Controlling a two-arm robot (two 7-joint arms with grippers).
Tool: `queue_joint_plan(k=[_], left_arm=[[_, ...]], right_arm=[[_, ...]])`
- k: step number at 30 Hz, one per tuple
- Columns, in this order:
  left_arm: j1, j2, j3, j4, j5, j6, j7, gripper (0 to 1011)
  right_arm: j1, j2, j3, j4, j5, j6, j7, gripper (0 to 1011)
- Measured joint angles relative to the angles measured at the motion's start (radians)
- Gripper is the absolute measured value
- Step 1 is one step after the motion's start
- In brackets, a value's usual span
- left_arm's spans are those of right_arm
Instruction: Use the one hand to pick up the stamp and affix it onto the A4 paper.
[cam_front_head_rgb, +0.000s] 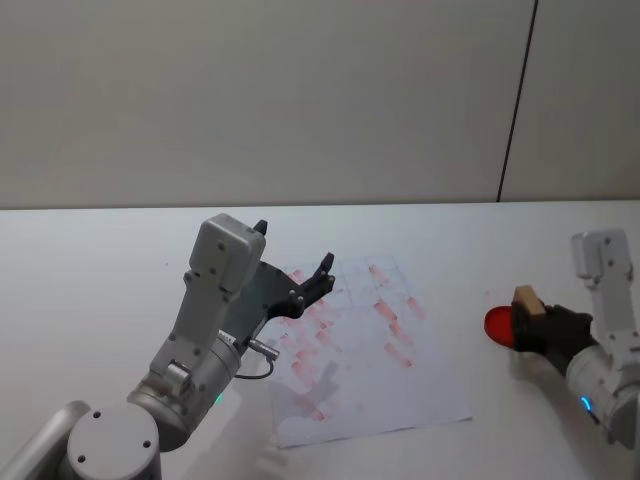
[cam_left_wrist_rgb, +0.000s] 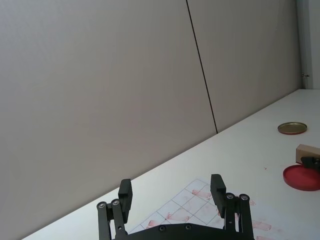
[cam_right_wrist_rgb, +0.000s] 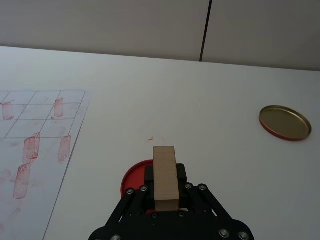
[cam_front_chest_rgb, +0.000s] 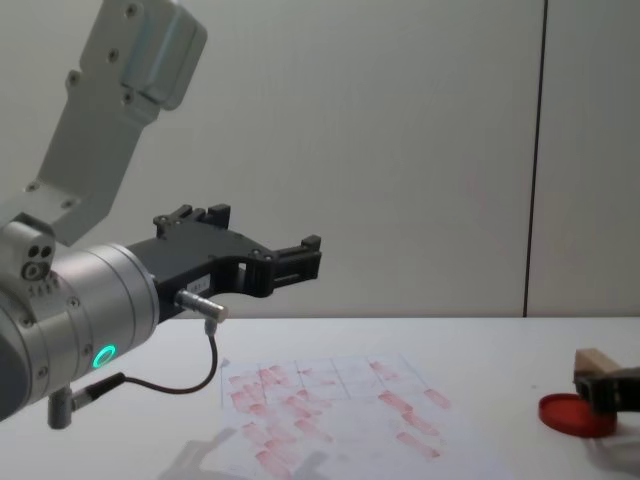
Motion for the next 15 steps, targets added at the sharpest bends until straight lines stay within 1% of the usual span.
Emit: queue_joint_plan(k=[4, 7, 8, 10, 12, 14, 15], left_arm=[[0.000, 0.000, 0.000, 0.000, 0.000, 0.000, 0.000, 993], [0.000, 0.000, 0.000, 0.000, 0.000, 0.000, 0.000, 993], [0.000, 0.000, 0.000, 0.000, 0.000, 0.000, 0.000, 993], [0.000, 0.000, 0.000, 0.000, 0.000, 0.000, 0.000, 993], [0.000, 0.000, 0.000, 0.000, 0.000, 0.000, 0.000, 993], [0.000, 0.000, 0.000, 0.000, 0.000, 0.000, 0.000, 993], [0.000, 0.000, 0.000, 0.000, 0.000, 0.000, 0.000, 993]], right_arm=[[0.011, -0.005, -0.001, 0.030, -0.003, -0.007, 0.008, 218], [0.020, -0.010, -0.003, 0.051, -0.004, -0.016, 0.017, 264], [0.024, -0.012, -0.003, 0.061, -0.005, -0.021, 0.021, 321], [0.026, -0.013, -0.004, 0.068, -0.006, -0.027, 0.026, 361], [0.028, -0.015, -0.005, 0.074, -0.006, -0.036, 0.031, 443], [0.028, -0.015, -0.005, 0.074, -0.006, -0.048, 0.036, 481], [0.028, -0.015, -0.005, 0.074, -0.006, -0.052, 0.037, 526]])
